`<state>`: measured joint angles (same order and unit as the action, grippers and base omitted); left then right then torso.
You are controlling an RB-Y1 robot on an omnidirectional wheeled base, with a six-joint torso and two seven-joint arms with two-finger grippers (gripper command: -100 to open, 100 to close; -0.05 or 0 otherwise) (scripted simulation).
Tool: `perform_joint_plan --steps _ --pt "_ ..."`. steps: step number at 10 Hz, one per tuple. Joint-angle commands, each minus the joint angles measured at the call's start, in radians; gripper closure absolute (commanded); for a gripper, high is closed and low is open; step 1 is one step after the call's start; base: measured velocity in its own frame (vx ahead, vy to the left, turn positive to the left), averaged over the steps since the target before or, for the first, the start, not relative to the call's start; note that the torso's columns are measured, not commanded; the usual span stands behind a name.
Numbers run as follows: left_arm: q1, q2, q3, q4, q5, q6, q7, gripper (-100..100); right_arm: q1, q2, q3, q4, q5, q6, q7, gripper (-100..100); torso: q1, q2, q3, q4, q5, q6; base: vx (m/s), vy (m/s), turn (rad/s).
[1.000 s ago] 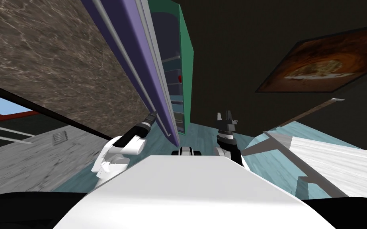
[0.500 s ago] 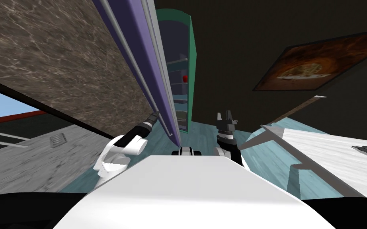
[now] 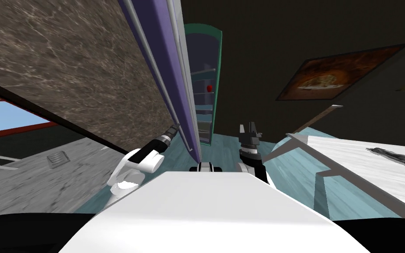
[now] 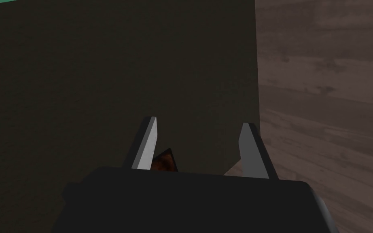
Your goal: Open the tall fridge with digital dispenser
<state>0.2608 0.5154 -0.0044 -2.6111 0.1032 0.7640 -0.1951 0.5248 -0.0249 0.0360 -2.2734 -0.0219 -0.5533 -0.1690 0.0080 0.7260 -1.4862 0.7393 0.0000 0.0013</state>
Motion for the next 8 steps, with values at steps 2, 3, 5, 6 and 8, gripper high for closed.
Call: perform_joint_plan --steps 2,3,5,6,8 --pt "-0.022 0.035 -0.014 -0.003 0.04 -0.035 -0.002 100 0.0 0.0 0.0 0.0 0.0 0.0 0.0 0 -0.003 0.0 0.0 0.0 -0.001 -0.001 -0.131 0.268 -0.088" --pt "-0.022 0.035 -0.014 -0.003 0.04 -0.035 -0.002 100 0.0 0.0 0.0 0.0 0.0 0.0 0.0 0 -0.001 0.005 0.004 0.001 0.0 0.0 -0.107 0.267 -0.07" --pt "-0.032 0.057 -0.04 -0.004 0.067 -0.054 -0.006 100 0.0 0.0 0.0 0.0 0.0 0.0 0.0 0 -0.005 0.004 0.004 0.0 0.0 -0.001 -0.093 0.286 -0.075" --pt "-0.032 0.057 -0.04 -0.004 0.067 -0.054 -0.006 100 0.0 0.0 0.0 0.0 0.0 0.0 0.0 0 -0.004 0.007 0.006 0.0 0.0 -0.001 -0.037 0.207 -0.073" --pt "-0.033 0.065 -0.061 0.0 0.077 -0.051 -0.013 100 0.0 0.0 0.0 0.0 0.0 0.0 0.0 0 -0.016 0.0 0.001 -0.003 -0.002 0.001 -0.011 0.104 -0.038"
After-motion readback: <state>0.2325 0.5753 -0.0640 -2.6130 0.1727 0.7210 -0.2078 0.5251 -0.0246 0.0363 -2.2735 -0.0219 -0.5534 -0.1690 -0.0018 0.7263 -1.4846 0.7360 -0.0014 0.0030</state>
